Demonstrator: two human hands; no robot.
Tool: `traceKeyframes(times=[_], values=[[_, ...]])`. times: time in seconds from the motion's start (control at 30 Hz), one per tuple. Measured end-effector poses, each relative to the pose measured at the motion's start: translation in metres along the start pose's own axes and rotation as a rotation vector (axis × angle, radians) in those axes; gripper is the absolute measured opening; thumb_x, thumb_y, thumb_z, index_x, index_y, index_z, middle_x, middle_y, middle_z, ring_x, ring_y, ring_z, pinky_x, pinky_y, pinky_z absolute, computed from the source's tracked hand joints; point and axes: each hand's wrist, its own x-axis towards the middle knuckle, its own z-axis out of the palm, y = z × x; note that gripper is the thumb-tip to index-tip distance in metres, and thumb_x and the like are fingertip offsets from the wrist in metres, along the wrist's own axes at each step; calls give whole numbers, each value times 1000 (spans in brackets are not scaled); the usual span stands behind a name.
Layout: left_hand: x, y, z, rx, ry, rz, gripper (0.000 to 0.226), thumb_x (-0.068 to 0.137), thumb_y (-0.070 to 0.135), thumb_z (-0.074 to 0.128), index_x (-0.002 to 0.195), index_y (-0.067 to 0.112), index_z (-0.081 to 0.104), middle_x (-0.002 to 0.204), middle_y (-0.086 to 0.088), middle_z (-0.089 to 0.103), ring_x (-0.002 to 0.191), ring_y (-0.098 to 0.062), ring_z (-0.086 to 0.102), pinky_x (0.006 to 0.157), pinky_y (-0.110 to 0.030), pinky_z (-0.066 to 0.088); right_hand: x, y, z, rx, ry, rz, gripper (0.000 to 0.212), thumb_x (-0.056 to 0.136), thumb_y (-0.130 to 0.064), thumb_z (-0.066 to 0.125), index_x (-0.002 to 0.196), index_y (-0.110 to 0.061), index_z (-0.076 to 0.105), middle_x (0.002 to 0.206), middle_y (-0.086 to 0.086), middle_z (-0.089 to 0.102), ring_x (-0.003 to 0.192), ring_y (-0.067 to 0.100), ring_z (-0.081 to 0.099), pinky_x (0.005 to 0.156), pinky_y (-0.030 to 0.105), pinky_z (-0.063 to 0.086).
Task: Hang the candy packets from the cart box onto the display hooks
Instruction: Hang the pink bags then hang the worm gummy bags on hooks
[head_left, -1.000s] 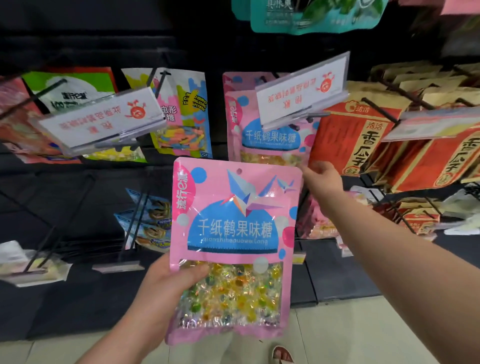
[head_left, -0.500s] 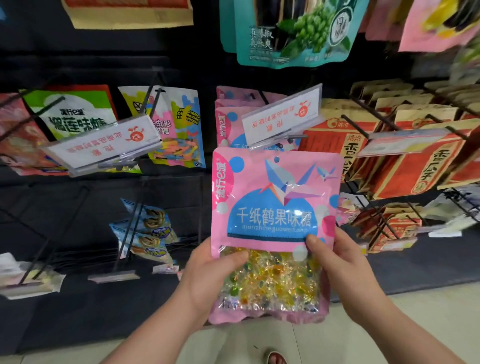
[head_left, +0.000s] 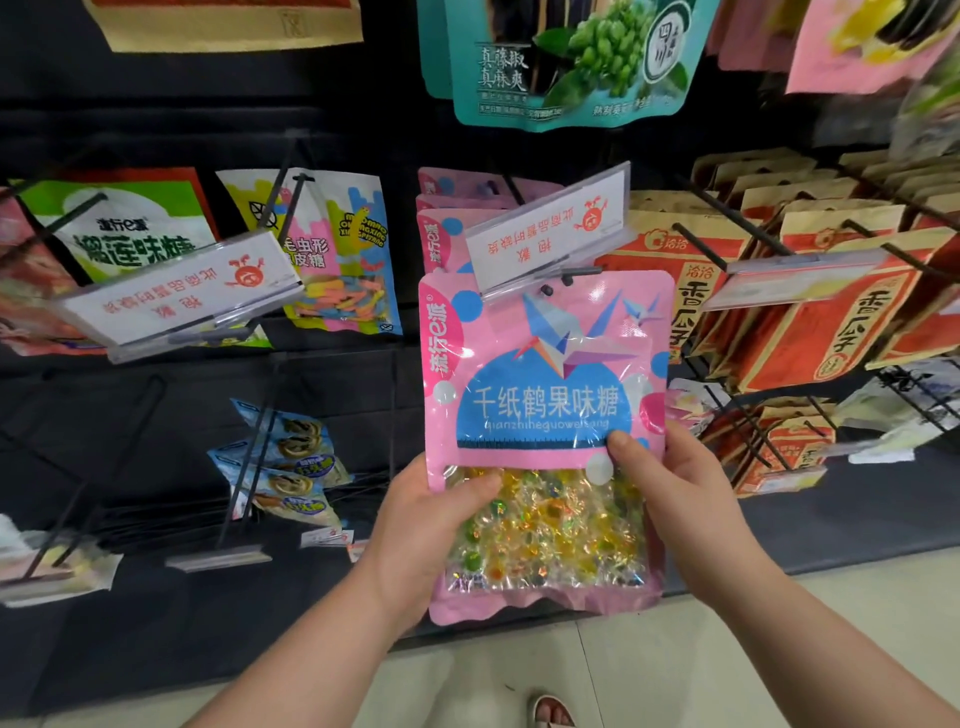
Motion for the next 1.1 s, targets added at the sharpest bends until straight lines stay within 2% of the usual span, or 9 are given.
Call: traceKeyframes(times=[0.13, 0.3, 0.4, 0.5, 0.6, 0.67, 0.77, 1.0, 1.1], values=[[10, 3, 1, 33, 27, -7, 26, 82, 5, 71, 106, 15, 65, 101, -10, 74, 100, -31, 69, 90, -49, 53, 14, 1, 2, -15, 2, 27, 11, 89, -16, 61, 99, -17, 65, 92, 1, 75, 82, 15, 71, 71, 31, 60], [38, 12, 8, 151, 121, 17, 24, 87, 4, 65, 101, 23, 61, 104, -4, 69, 101, -23, 67, 91, -44, 54, 54, 6, 9, -182, 62, 23, 13, 87, -27, 68, 97, -19, 64, 97, 4, 72, 93, 24, 69, 86, 47, 55], [67, 16, 10, 292, 206, 50, 19, 86, 11, 68, 96, 24, 60, 103, -1, 68, 99, -19, 65, 84, -34, 52, 79, 1, 17, -253, 76, 14, 14, 88, -28, 65, 91, -15, 62, 87, 0, 67, 85, 20, 64, 79, 38, 53], [93, 21, 10, 369, 258, 68, 26, 85, 13, 69, 106, 19, 54, 104, -1, 63, 99, -19, 61, 79, -29, 45, 105, -3, 24, -357, 99, 6, 29, 88, -31, 65, 90, -3, 58, 79, 6, 57, 77, 22, 54, 74, 42, 49], [115, 27, 7, 485, 265, 94, 37, 84, 14, 69, 115, 12, 50, 108, -1, 57, 101, -18, 57, 78, -29, 42, 125, -6, 29, -444, 95, 16, 25, 89, -32, 63, 79, -11, 52, 73, 1, 51, 74, 22, 50, 63, 33, 43], [127, 29, 4, 566, 267, 115, 43, 82, 15, 70, 120, 6, 51, 113, -5, 58, 105, -20, 58, 80, -29, 43, 134, -8, 31, -490, 79, 13, 23, 91, -32, 60, 90, -10, 55, 80, 2, 53, 77, 21, 50, 61, 28, 39], [138, 32, 3, 619, 291, 138, 50, 82, 16, 71, 125, 4, 48, 113, -5, 58, 109, -25, 58, 82, -29, 44, 143, -9, 34, -517, 67, 20, 40, 92, -34, 58, 116, -1, 54, 100, 8, 54, 90, 23, 51, 73, 30, 39], [146, 36, 2, 744, 361, 92, 56, 86, 22, 66, 132, 5, 39, 123, -13, 56, 114, -33, 56, 82, -33, 45, 147, -16, 35, -780, 7, 50, 51, 94, -42, 54, 128, -4, 47, 121, 15, 58, 113, 34, 55, 88, 35, 43], [138, 37, -4, 855, 336, 49, 83, 79, 34, 71, 145, 10, 27, 136, -14, 47, 122, -36, 50, 94, -43, 47, 134, -21, 36, -983, 47, 46, 53, 93, -46, 51, 128, -7, 40, 125, 16, 53, 112, 37, 55, 91, 43, 47]])
